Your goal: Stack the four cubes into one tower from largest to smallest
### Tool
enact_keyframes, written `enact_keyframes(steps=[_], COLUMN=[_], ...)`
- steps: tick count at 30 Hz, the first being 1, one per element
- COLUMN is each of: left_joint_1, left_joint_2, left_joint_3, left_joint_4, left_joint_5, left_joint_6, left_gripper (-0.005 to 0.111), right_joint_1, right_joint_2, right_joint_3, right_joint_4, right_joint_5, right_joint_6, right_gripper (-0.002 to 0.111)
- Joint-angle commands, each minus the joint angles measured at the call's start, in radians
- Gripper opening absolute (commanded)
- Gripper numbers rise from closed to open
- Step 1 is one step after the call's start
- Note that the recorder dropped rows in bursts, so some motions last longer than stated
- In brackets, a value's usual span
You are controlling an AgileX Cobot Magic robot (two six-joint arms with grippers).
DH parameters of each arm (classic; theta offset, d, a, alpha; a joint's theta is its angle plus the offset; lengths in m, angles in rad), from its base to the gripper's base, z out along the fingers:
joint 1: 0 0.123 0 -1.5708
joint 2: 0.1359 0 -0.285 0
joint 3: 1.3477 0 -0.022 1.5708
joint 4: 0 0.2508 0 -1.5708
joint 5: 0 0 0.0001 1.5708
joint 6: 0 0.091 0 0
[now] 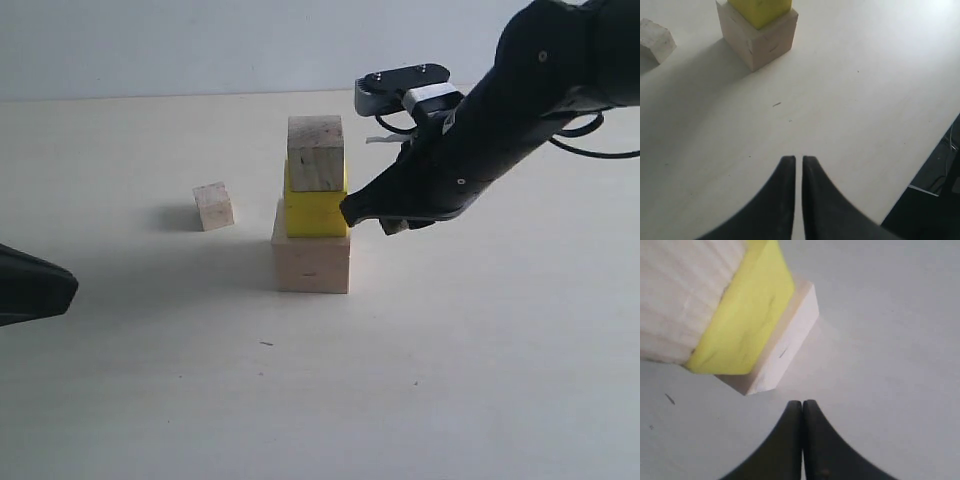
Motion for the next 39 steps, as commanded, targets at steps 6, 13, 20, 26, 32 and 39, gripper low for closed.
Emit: enact_keyframes(steps=[6,13,20,26,32,39], left_joint_1=[0.000,0.000,0.000,0.000,0.000,0.000], left_joint_2=[0.054,0.054,0.054,0.054,0.054,0.054], left_joint_3=[0.003,0.003,0.003,0.003,0.003,0.003], left_joint_4=[-0.037,-0.037,-0.037,-0.033,-0.029,-0.027], left_joint_5=[-0.026,-0.065,-0.076,-0.085,-0.089,-0.089], left_joint_6=[-0.043,-0.043,-0.043,-0.043,-0.040,-0.040], left_gripper=[0.008,0.008,0.008,0.008,0.008,0.008], right_joint_1=[-0.004,-0.001,-0.001,-0.001,-0.001,-0.001], right_joint_2=[-0.005,-0.005,-0.005,-0.005,-0.005,-0.005], right_joint_3=[0.054,0.054,0.054,0.054,0.054,0.054], right_joint_4=[0.123,0.130,0.296,0.307,0.307,0.377], right_joint_5=[-0.149,-0.141,-0.124,-0.124,-0.129,-0.130], right_joint_6=[-0.111,-0.155,-0.338,-0.347,-0.359,-0.436], right_gripper=[0.000,0.000,0.000,0.000,0.000,0.000])
